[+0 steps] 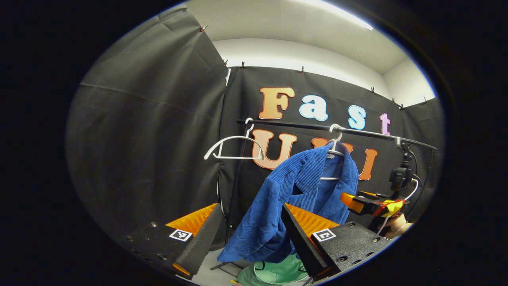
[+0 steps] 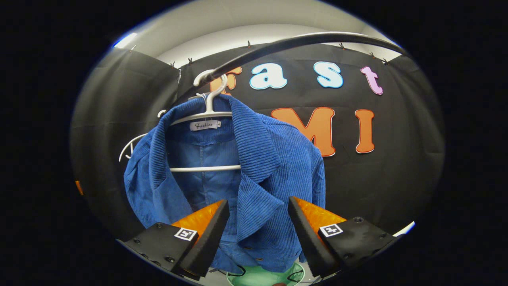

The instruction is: Grasp the clothes on the hanger with both hands and then place them into the laundry hamper below.

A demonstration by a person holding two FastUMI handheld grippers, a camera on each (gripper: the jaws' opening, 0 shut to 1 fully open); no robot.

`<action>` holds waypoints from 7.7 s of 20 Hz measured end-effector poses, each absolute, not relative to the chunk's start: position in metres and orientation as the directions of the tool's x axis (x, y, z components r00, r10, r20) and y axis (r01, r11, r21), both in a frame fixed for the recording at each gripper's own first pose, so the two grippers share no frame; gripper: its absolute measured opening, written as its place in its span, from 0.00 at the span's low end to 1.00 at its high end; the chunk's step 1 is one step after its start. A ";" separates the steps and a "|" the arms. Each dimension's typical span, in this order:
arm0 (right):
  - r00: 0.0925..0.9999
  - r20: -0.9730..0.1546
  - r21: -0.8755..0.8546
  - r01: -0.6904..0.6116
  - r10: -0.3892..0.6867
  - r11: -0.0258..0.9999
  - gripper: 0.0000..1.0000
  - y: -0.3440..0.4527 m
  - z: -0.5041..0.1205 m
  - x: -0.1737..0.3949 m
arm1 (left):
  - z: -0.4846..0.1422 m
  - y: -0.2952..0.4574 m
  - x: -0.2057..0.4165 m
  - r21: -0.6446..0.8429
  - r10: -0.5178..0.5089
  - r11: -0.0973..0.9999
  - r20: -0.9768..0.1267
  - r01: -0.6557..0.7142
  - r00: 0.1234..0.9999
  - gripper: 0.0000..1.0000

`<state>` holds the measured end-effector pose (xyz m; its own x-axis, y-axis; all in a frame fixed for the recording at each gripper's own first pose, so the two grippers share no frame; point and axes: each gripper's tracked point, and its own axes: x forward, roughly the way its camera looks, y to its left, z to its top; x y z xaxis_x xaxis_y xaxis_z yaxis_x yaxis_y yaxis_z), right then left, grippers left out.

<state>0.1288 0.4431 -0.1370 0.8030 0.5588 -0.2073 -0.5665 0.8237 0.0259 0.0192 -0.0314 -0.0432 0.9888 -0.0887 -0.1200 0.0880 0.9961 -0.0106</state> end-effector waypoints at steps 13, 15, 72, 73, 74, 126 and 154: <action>0.766 -0.224 0.052 -0.607 0.602 0.793 0.50 0.465 -0.157 0.170 | -0.064 -0.077 0.049 -0.037 -0.189 0.982 -0.172 0.185 0.967 0.95; 0.763 -0.223 0.071 -0.607 0.606 0.791 0.30 0.461 -0.157 0.168 | -0.069 -0.090 0.056 -0.044 -0.212 0.977 -0.182 0.207 0.960 0.95; 0.572 0.062 0.817 -0.500 0.818 0.288 0.12 0.381 -0.066 0.190 | -0.053 -0.128 0.150 -0.177 -0.337 0.937 -0.226 0.301 0.914 0.01; 0.574 0.080 0.836 -0.484 0.815 0.258 0.12 0.379 -0.064 0.197 | -0.047 -0.127 0.151 -0.176 -0.341 0.935 -0.220 0.307 0.914 0.01; 0.584 0.088 0.850 -0.467 0.807 0.245 0.12 0.378 -0.066 0.204 | -0.042 -0.125 0.152 -0.174 -0.345 0.934 -0.213 0.312 0.914 0.01; 0.629 -0.168 0.934 -0.146 0.759 0.327 0.12 0.359 -0.167 0.298 | -0.108 -0.083 0.285 -0.150 -0.362 0.932 -0.425 0.329 0.829 0.01; 0.668 -0.335 0.752 -0.235 0.665 0.616 0.12 0.312 -0.211 0.133 | -0.134 -0.081 0.157 -0.005 -0.335 0.931 -0.407 0.365 0.850 0.01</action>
